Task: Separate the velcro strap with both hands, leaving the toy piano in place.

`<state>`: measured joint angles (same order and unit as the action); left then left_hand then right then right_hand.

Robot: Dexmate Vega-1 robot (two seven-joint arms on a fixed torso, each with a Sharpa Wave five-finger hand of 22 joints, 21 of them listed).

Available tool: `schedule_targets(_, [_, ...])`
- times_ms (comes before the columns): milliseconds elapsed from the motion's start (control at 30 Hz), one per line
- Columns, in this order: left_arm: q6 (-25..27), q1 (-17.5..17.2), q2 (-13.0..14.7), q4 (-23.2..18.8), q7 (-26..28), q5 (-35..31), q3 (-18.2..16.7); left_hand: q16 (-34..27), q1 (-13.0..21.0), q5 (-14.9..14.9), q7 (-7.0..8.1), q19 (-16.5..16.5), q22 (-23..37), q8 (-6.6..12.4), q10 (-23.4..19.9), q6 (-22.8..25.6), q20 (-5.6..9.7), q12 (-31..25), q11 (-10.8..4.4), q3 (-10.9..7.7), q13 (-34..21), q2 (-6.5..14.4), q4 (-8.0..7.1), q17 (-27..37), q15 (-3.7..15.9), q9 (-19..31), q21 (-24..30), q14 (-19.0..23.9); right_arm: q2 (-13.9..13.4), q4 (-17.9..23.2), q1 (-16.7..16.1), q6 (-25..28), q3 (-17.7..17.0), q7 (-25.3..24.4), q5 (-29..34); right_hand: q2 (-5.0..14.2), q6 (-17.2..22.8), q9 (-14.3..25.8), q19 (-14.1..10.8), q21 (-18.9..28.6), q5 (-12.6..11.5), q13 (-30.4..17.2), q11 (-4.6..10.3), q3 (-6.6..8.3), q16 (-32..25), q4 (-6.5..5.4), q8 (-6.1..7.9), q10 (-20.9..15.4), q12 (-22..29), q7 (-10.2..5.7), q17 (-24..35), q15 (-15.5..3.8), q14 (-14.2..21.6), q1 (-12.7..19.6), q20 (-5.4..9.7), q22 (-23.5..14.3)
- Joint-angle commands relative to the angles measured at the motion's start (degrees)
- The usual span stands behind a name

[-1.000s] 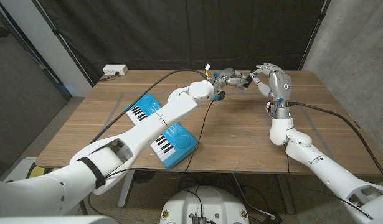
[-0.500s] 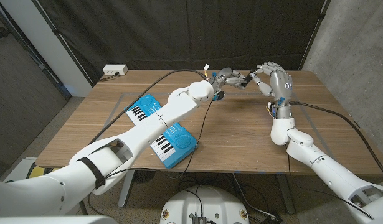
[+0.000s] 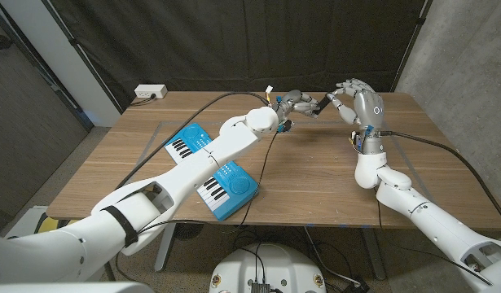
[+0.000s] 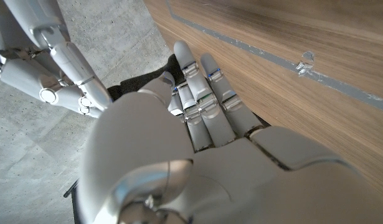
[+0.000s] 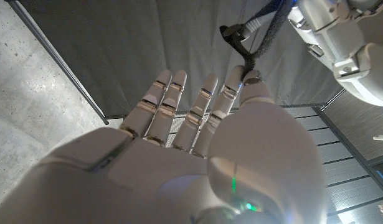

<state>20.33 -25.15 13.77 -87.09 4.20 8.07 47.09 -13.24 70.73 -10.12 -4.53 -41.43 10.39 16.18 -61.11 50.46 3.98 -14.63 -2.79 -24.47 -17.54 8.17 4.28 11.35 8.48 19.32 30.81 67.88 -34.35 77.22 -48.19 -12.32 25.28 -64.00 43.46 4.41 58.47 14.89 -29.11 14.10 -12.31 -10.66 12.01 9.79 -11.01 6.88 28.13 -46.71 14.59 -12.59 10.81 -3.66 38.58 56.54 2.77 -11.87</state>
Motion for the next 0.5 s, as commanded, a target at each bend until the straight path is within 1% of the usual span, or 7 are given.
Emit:
schedule_targets(33, [1.01, 1.36, -0.17, 0.97, -1.34, -0.83, 0.97, -0.37, 0.44, -0.33, -3.56, -0.33, 0.14, 0.17, -0.88, 0.73, 0.95, -0.45, -0.49, -0.57, -0.48, 0.04, -0.05, 0.14, -0.17, 0.30, 0.56, 0.48, -1.33, 0.63, 0.65, 0.21, 1.01, 0.00, -2.07, 0.13, 0.64, 0.04, 0.07, -0.11, -0.33, -0.15, 0.11, -0.25, 0.00, -0.20, -0.07, -0.79, -0.31, -0.05, 0.17, -8.46, 0.15, 0.60, 8.08, -0.25])
schedule_targets(200, [1.15, 1.51, -0.27, 1.14, -1.44, -0.95, 0.98, -0.45, 0.45, -0.33, -3.48, -0.43, 0.13, 0.22, -0.85, 0.72, 0.88, -0.57, -0.19, -0.65, -0.87, 0.02, -0.01, 0.18, -0.08, 0.49, 0.62, 0.65, -2.23, 1.37, 0.63, 0.88, 1.75, 0.27, -3.21, 0.22, 0.79, -0.16, -0.02, -0.07, -0.32, -0.16, 0.10, -0.42, -0.02, -0.32, -0.14, -1.03, -0.45, -0.06, 0.19, -8.42, 0.27, 0.58, 7.99, -0.24])
schedule_targets(500, [1.19, 1.74, -0.35, 1.49, -1.85, -1.02, 1.08, -0.50, 0.43, -0.33, -3.51, -0.53, 0.12, 0.35, -0.91, 0.84, 0.92, -0.79, -0.21, -0.76, -1.51, -0.01, 0.05, 0.24, -0.05, 0.79, 0.70, 0.74, -3.45, 2.91, 0.35, 1.83, 2.23, 0.87, -5.02, 0.33, 1.01, -0.37, -0.15, -0.03, -0.21, -0.15, 0.10, -0.73, 0.00, -0.48, -0.20, -1.41, -0.74, -0.09, 0.18, -8.37, 0.48, 0.56, 7.73, -0.23])
